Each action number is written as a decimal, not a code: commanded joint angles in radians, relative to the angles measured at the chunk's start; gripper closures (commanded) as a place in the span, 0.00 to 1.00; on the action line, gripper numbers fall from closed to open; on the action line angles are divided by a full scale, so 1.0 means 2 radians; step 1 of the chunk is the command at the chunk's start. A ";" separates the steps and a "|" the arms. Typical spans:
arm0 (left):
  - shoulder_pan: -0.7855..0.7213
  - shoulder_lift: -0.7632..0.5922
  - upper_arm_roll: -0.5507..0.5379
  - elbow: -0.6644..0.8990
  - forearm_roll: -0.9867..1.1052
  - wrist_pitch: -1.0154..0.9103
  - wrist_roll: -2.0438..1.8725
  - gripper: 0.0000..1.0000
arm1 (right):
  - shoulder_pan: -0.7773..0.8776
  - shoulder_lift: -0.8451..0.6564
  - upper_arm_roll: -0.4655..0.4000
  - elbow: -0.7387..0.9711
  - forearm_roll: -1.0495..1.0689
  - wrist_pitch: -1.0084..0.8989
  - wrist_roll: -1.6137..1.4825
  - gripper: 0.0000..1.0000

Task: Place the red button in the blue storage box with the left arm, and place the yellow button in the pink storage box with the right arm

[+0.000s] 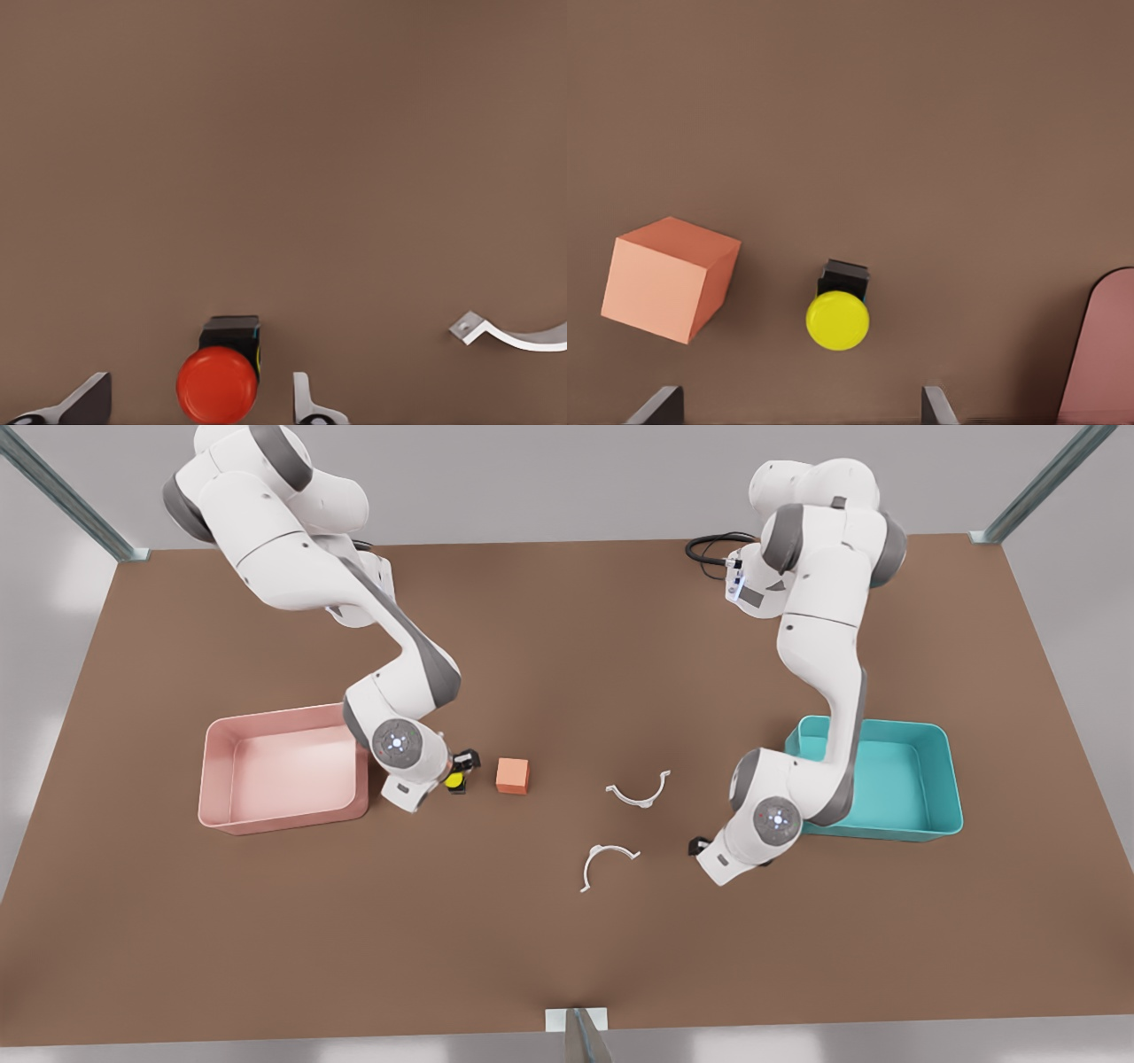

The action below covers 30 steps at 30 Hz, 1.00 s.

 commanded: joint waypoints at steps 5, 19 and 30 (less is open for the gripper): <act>-0.001 0.020 0.000 -0.001 0.000 0.019 0.009 0.01 | -0.002 0.012 -0.001 -0.032 0.001 0.063 0.204 0.00; -0.007 0.023 0.000 0.000 0.000 0.016 0.005 0.48 | -0.002 0.060 -0.007 -0.077 -0.025 0.161 0.204 0.00; 0.067 -0.128 0.003 0.000 0.000 -0.202 0.128 0.53 | -0.004 0.082 -0.007 -0.086 -0.037 0.191 0.203 0.46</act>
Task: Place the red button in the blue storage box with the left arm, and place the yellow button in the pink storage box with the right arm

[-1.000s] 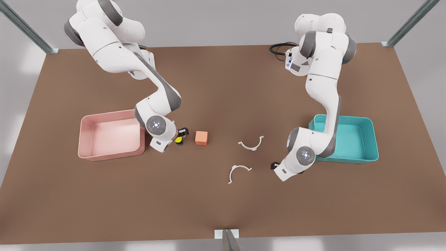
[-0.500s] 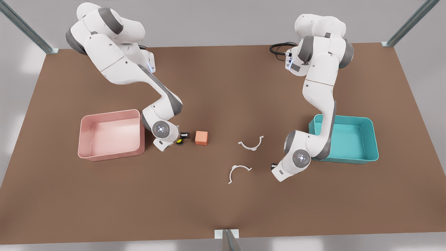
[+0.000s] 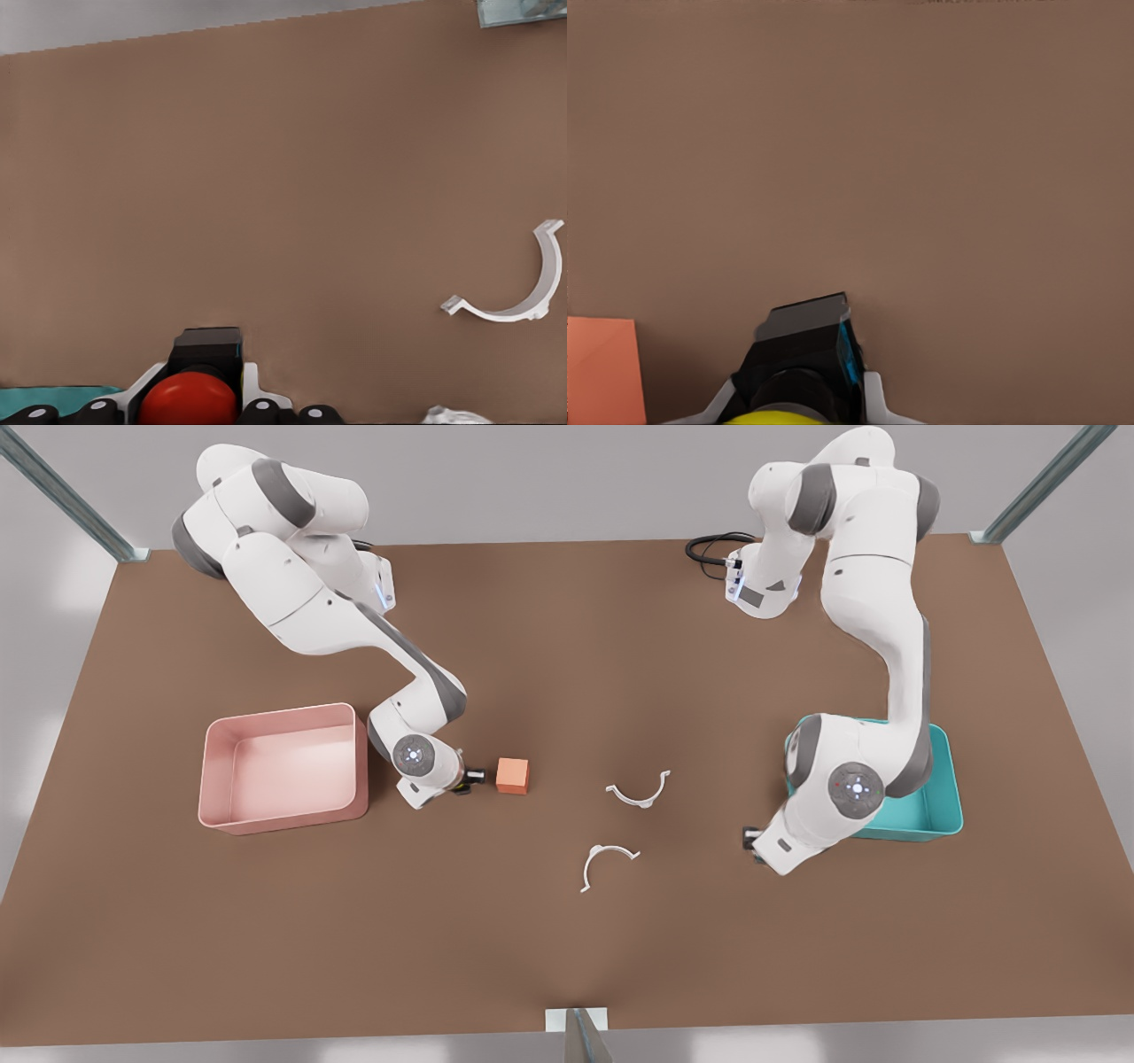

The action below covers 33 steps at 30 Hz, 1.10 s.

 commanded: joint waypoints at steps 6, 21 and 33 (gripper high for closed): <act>0.151 -0.133 0.002 -0.175 0.012 -0.066 0.373 0.53 | -0.016 -0.016 0.006 0.000 -0.005 0.004 0.033 0.64; 0.179 -0.067 0.014 -0.313 0.012 0.142 0.423 0.00 | -0.241 -0.224 0.012 -0.086 -0.003 -0.109 -0.299 0.65; 0.108 -0.138 0.006 -0.015 -0.042 -0.125 0.061 0.00 | -0.273 -0.203 0.012 -0.076 -0.003 -0.075 -0.326 0.00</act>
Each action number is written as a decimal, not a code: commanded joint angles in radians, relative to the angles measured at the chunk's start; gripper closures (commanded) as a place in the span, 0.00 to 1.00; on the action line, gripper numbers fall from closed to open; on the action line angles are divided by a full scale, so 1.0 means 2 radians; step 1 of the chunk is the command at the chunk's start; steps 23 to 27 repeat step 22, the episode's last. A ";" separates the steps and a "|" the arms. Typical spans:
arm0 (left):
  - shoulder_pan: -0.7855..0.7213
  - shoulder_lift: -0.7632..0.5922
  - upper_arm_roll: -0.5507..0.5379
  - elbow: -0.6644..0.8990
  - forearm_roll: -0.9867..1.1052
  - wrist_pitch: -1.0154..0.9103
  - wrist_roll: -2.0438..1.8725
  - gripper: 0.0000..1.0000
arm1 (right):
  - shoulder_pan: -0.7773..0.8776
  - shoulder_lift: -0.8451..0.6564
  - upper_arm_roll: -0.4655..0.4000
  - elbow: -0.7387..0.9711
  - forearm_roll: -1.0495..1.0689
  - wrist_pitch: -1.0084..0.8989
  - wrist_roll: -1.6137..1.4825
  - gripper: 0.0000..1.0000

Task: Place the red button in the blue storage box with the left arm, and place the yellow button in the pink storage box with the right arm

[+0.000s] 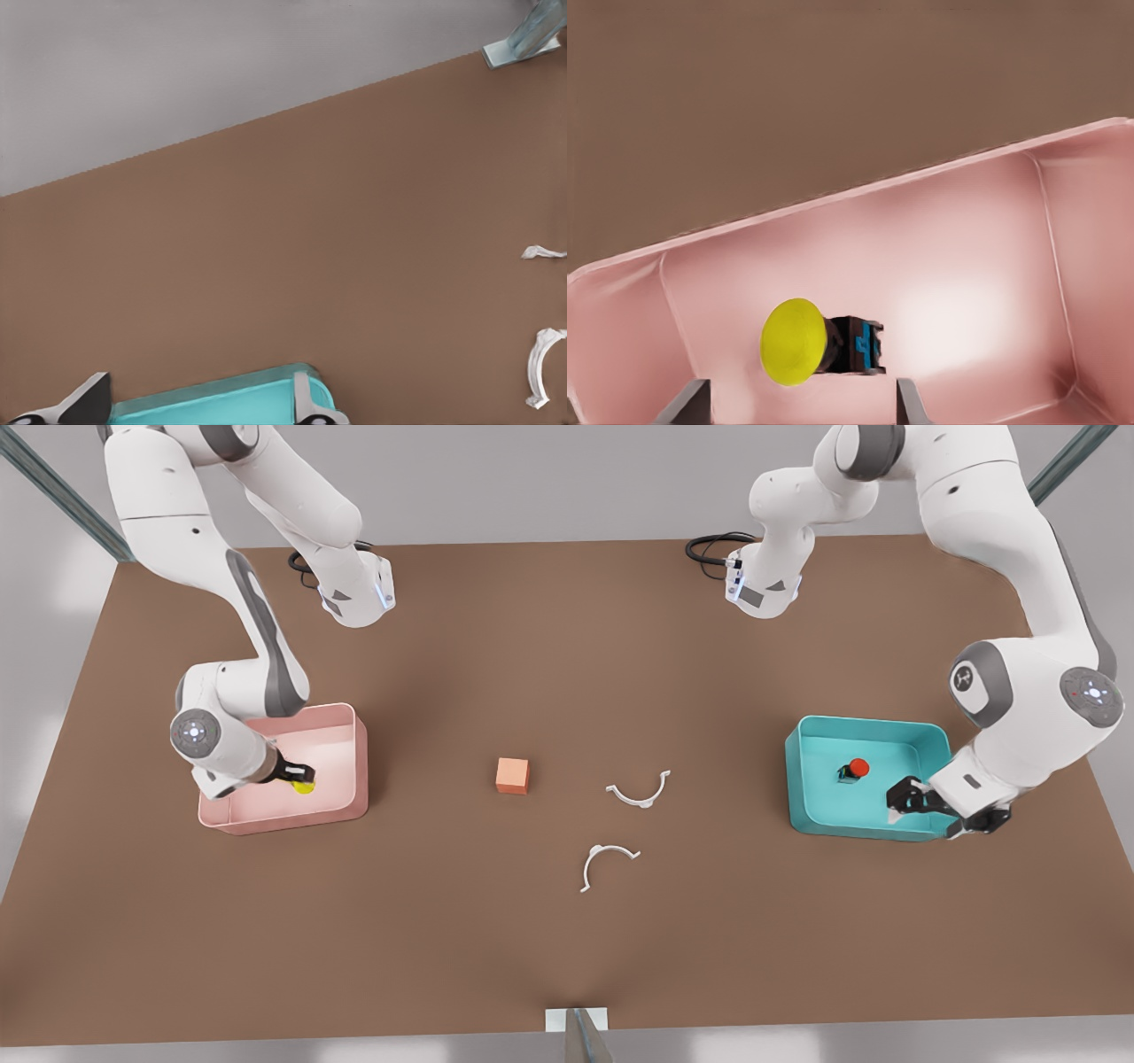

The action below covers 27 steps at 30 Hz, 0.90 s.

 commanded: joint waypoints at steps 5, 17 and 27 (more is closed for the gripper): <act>-0.003 -0.099 0.002 -0.038 -0.006 -0.161 -0.183 0.00 | 0.032 0.004 0.001 0.154 0.019 -0.064 -0.108 0.00; -0.004 -0.100 0.001 -0.038 -0.005 -0.181 -0.183 0.00 | 0.305 -0.059 -0.245 0.339 0.115 -0.284 -0.088 0.00; -0.005 -0.100 0.001 -0.038 -0.005 -0.181 -0.184 0.00 | 0.361 -0.049 -0.304 0.323 0.119 -0.265 -0.111 0.00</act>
